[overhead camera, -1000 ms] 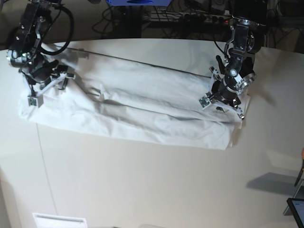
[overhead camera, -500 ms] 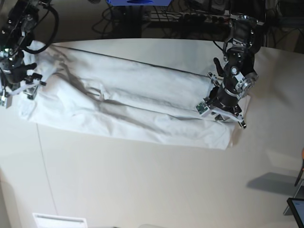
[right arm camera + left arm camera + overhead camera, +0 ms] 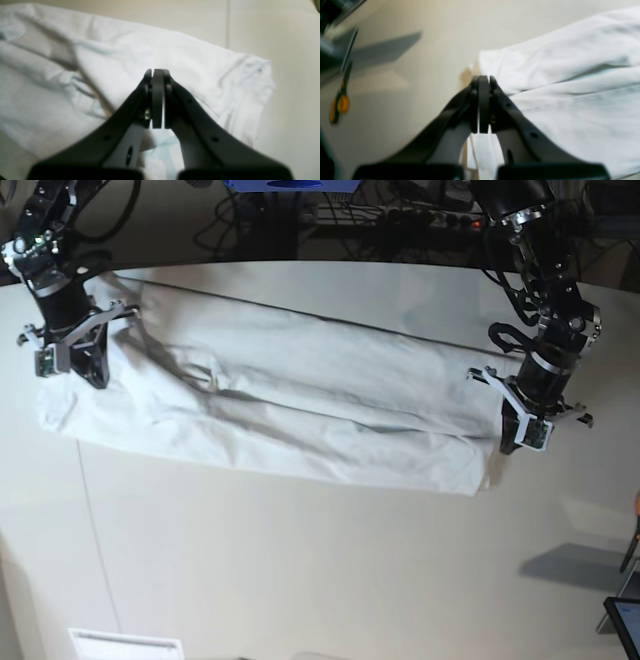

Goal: Fold the T-shirt properly
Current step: 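Open the left gripper and lift it away from the strip's end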

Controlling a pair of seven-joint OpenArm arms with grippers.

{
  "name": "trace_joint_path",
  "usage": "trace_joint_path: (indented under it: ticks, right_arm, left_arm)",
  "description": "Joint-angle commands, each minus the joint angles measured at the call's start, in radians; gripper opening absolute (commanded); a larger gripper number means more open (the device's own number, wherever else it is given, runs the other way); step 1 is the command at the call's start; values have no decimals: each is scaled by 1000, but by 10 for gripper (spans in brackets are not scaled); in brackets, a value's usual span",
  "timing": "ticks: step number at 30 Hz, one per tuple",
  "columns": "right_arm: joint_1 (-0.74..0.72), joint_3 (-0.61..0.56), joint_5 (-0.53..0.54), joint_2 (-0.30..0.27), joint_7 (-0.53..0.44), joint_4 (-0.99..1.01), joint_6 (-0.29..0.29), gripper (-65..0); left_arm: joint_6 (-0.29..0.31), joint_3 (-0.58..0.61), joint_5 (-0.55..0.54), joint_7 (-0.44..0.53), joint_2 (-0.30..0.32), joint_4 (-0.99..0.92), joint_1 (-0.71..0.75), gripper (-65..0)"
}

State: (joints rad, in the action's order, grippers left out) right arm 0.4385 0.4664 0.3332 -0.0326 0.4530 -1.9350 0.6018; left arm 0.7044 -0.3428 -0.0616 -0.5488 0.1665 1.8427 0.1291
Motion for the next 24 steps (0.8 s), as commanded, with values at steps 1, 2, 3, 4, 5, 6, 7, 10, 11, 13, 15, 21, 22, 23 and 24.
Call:
trace_joint_path:
  ticks: [1, 2, 3, 4, 5, 6, 7, 10, 11, 13, 15, 21, 22, 23, 24]
  right_arm:
    - [9, -25, 19, -3, -29, -14, 19, -640]
    - [16, -47, 19, -5, -30, -13, 16, -640]
    - [18, -68, 19, -5, -30, -13, 14, -640]
    - [19, -93, 19, -7, -32, -11, 14, -640]
    - [19, -122, 5, -7, -33, -11, 13, -640]
    - [18, -148, -21, -5, -35, -11, 13, -640]
    - [15, -180, -61, -2, -35, -11, 7, -640]
    - [-8, -285, -219, 15, -38, -10, -78, -640]
    - [-8, -312, -276, 29, -43, -10, -125, -640]
    - [-10, -352, -354, 43, -79, -10, -174, -640]
    - [-11, -383, -415, 50, -110, -8, -205, -640]
    - [-56, -398, -435, 78, -93, 30, -228, -640]
    - [-62, -397, -438, 81, -93, 42, -228, -640]
    - [-66, -397, -438, 81, -93, 56, -228, -640]
    - [-69, -395, -435, 81, -93, 75, -228, -640]
  left_arm:
    - [-6, -6, -25, 71, 11, 12, -1, -650]
    - [-6, -6, -25, 106, 12, -2, 7, -650]
    - [-6, -6, -25, 137, 21, -16, 8, -650]
    - [-6, -3, -31, 169, 28, -38, 8, -650]
    - [-6, 3, -33, 200, 32, -68, 8, -650]
    - [-6, 4, -34, 223, 34, -96, 5, -650]
    - [-6, 6, -34, 246, 34, -123, -7, -650]
    - [-6, 6, -33, 289, 25, -216, -56, -650]
    - [-6, 6, -34, 301, 25, -248, -73, -650]
    - [-6, 6, -34, 322, 25, -295, -101, -650]
    - [-6, 6, -34, 350, 23, -318, -127, -650]
    - [-6, 9, -19, 352, -3, -386, -191, -650]
    - [-6, 20, -4, 355, 0, -412, -196, -650]
    - [-6, 37, 18, 356, 5, -441, -200, -650]
    - [-6, 50, 45, 356, 11, -470, -205, -650]
